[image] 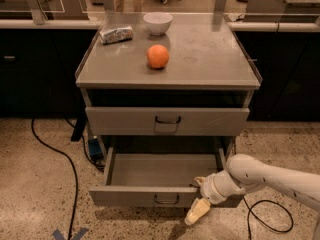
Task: Open middle drawer
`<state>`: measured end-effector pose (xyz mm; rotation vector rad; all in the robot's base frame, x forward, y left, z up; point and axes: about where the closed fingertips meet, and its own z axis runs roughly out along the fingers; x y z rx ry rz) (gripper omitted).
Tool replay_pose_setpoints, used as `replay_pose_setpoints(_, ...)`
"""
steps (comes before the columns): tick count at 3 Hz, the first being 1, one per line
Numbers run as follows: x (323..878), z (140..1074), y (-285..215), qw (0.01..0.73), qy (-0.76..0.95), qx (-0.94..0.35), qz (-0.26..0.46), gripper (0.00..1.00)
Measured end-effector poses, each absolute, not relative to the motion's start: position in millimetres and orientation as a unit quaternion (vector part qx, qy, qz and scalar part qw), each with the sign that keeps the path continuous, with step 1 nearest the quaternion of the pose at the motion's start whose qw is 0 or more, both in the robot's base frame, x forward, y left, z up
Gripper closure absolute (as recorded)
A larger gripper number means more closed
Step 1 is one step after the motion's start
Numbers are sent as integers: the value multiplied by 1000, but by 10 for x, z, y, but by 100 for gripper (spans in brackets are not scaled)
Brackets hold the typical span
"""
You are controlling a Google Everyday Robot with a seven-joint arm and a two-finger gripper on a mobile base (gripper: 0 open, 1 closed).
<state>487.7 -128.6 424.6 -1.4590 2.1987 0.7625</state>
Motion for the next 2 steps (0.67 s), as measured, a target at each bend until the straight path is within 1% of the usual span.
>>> replay_pose_setpoints(2,4883,4250,-1227,192,770,-541,280,0)
